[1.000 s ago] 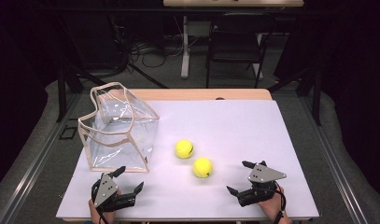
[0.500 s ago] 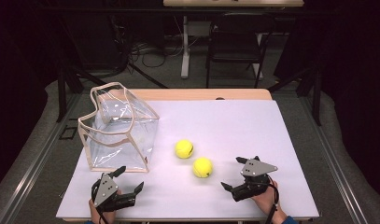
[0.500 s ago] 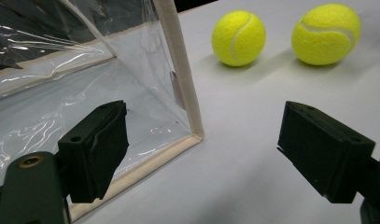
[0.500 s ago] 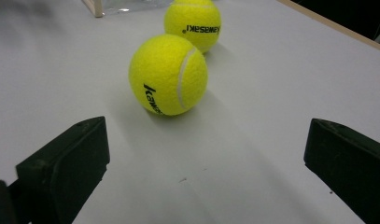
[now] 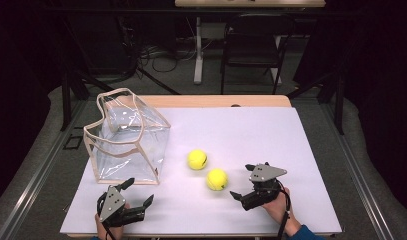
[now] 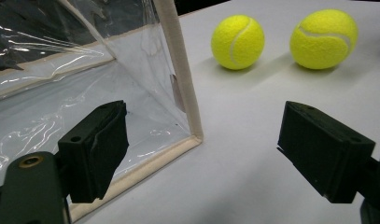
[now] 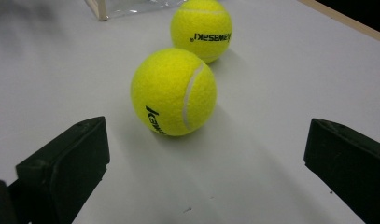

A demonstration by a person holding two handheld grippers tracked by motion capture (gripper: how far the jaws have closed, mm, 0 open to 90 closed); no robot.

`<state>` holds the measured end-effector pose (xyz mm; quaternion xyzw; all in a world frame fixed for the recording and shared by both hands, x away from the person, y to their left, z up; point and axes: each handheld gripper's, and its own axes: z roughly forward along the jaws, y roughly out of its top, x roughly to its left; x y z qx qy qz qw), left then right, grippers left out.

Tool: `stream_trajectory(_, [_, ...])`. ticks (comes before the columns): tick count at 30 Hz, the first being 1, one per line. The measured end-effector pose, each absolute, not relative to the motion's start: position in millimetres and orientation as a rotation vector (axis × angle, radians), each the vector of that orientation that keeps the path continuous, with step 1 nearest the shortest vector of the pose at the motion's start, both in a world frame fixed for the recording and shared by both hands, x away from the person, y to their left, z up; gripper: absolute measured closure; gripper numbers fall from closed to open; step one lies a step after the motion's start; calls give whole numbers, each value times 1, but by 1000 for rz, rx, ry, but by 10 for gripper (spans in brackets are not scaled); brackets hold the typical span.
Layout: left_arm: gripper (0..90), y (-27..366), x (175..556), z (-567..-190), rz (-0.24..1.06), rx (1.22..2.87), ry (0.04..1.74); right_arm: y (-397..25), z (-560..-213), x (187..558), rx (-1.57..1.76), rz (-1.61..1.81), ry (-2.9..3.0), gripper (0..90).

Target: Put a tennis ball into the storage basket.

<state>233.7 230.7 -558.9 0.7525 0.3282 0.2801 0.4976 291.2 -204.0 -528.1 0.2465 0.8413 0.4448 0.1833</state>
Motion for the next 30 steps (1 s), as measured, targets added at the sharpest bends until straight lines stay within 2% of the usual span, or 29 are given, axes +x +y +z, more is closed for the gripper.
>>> stream_trajectory(30, [160,231,234,-559,675,1823,795,-170,-527,313,662,1229,2507,0])
